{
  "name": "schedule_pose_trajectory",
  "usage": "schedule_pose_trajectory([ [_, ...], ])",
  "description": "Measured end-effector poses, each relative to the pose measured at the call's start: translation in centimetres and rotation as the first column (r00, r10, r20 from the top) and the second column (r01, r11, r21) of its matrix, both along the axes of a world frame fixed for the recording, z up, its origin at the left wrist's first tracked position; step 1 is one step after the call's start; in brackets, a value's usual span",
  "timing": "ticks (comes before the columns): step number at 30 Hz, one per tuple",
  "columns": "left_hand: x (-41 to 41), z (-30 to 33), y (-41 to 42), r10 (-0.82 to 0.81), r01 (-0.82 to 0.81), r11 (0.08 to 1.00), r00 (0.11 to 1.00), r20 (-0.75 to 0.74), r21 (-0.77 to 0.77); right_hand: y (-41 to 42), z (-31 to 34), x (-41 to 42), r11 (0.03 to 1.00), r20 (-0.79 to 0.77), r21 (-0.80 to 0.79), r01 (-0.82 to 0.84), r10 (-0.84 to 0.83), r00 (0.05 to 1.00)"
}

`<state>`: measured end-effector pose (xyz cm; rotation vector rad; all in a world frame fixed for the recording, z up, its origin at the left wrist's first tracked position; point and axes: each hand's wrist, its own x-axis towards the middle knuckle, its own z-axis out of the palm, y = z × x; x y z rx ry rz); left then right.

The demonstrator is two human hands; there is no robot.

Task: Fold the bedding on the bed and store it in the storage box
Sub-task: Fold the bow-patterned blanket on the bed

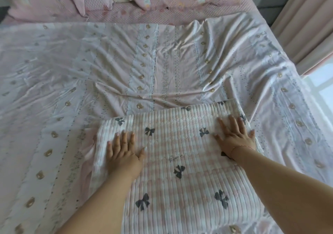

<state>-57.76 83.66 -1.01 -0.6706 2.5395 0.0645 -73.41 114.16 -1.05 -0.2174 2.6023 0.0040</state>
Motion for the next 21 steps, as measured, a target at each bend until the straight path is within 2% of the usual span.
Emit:
schedule_pose_trajectory([
  [2, 1.3, 0.4, -0.4, 0.082, -0.082, 0.997, 0.996, -0.023, 0.007, 1.2, 0.8, 0.9, 0.99, -0.01, -0.062, 0.13, -0.131, 0.991],
  [3, 2.2, 0.8, -0.8, 0.157, -0.156, 0.987, 0.987, -0.032, 0.024, 1.6, 1.2, 1.3, 0.959, -0.006, -0.126, 0.254, -0.257, 0.967],
  [5, 4.0, 1.3, -1.8, 0.364, -0.36, 0.929, 0.931, -0.032, 0.089, 2.4, 2.2, 2.3, 0.808, 0.094, -0.241, 0.537, -0.532, 0.842],
  [7, 5.6, 1.4, -2.4, 0.596, -0.564, 0.785, 0.801, -0.063, 0.257, 3.2, 2.6, 2.7, 0.677, 0.248, -0.271, 0.685, -0.638, 0.729],
  [9, 6.5, 1.4, -2.5, 0.773, -0.677, 0.589, 0.632, -0.062, 0.441, 4.6, 1.6, 2.4, 0.576, 0.358, -0.275, 0.77, -0.682, 0.638],
  [10, 6.7, 1.2, -2.5, 0.813, -0.697, 0.514, 0.581, -0.026, 0.499, 5.6, 0.3, 2.0, 0.519, 0.419, -0.268, 0.812, -0.696, 0.583],
  [11, 6.8, 1.0, -2.7, 0.835, -0.713, 0.457, 0.55, 0.02, 0.533, 7.0, -1.7, 1.4, 0.473, 0.479, -0.263, 0.841, -0.692, 0.54],
  [13, 6.8, 0.8, -3.0, 0.862, -0.731, 0.366, 0.499, 0.085, 0.576, 6.9, -0.9, 1.5, 0.4, 0.577, -0.239, 0.885, -0.674, 0.461],
  [15, 6.6, 1.1, -3.3, 0.87, -0.705, 0.282, 0.474, 0.136, 0.65, 5.8, 1.4, 1.9, 0.354, 0.652, -0.248, 0.902, -0.627, 0.426],
  [18, 6.5, 1.7, -3.5, 0.821, -0.639, 0.175, 0.515, 0.248, 0.749, 5.2, 3.8, 2.5, 0.383, 0.719, -0.269, 0.884, -0.531, 0.449],
  [21, 6.6, 2.6, -3.5, 0.809, -0.636, 0.052, 0.478, 0.341, 0.77, 5.8, 4.5, 3.9, 0.374, 0.716, -0.276, 0.886, -0.535, 0.449],
])
